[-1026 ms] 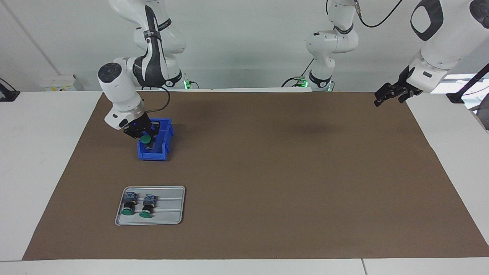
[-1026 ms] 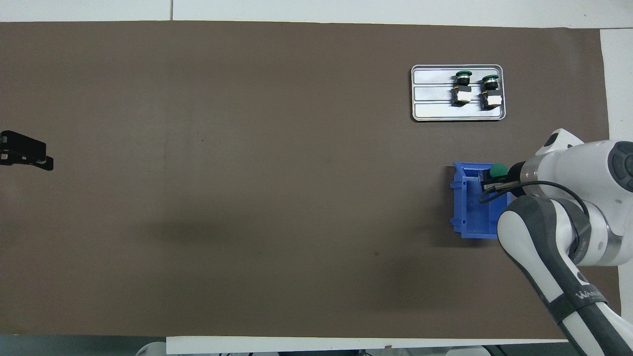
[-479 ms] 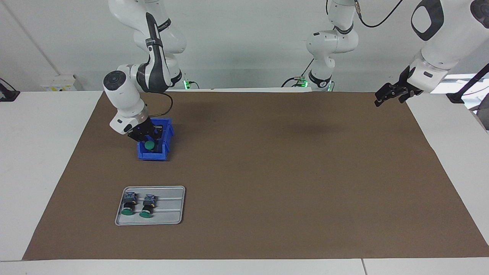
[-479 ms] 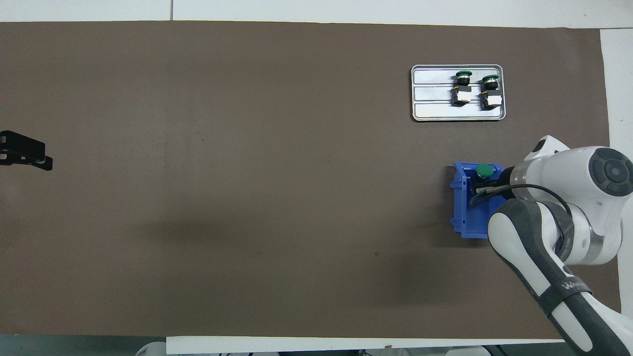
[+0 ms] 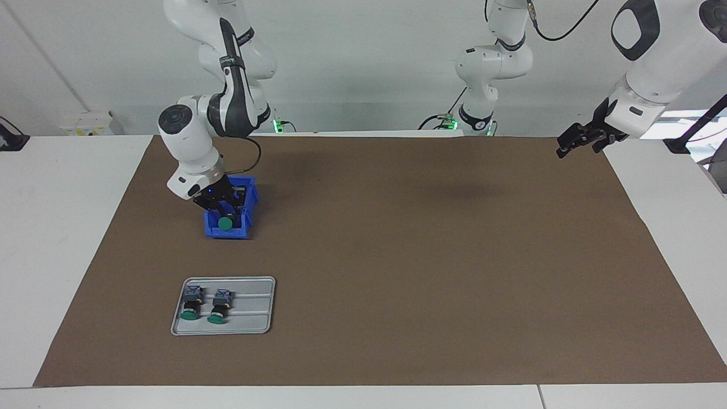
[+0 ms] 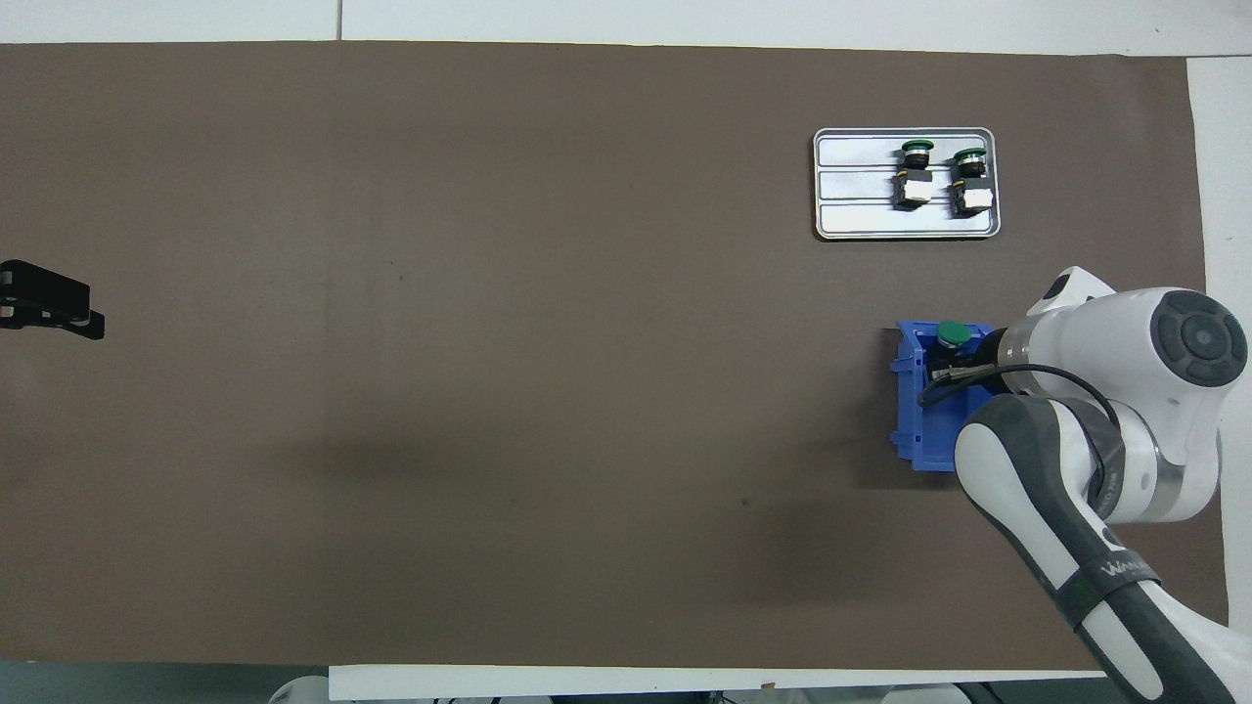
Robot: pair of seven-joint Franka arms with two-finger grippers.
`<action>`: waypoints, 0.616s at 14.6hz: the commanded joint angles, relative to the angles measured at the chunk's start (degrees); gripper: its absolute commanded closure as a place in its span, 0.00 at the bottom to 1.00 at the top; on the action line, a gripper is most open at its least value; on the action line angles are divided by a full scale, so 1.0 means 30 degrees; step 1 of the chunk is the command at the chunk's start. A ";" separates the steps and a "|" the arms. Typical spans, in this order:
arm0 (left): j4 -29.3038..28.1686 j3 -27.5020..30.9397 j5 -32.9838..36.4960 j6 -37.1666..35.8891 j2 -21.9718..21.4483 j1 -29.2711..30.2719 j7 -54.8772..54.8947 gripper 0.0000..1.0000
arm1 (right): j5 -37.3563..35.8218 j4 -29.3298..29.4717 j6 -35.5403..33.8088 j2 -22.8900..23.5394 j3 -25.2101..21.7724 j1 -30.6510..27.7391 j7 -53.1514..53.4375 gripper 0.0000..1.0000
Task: Place and press button with both arms
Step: 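Open the right gripper in the bin and withdraw it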
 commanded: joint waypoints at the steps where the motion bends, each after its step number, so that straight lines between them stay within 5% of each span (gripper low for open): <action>1: -0.0285 0.0108 0.0115 -0.0398 -0.0382 -0.0111 0.0192 0.00 | 0.0060 0.1902 -0.3080 -0.0517 0.0073 -0.0178 0.0213 0.57; 4: -0.0285 -0.0038 0.1108 -0.0340 -0.0411 -0.0141 0.0280 0.00 | 0.0060 0.3691 -0.6070 -0.1424 0.0073 -0.0179 0.0213 0.43; 6: -0.0257 -0.0067 0.1141 -0.0164 -0.0382 -0.0141 0.0309 0.00 | 0.0031 0.5299 -0.8178 -0.1808 0.0073 -0.0266 0.0184 0.00; 9: -0.0256 -0.0155 0.1141 -0.0105 -0.0382 -0.0141 0.0338 0.00 | 0.0031 0.8638 -1.1666 -0.1691 0.0044 -0.0500 0.0155 0.00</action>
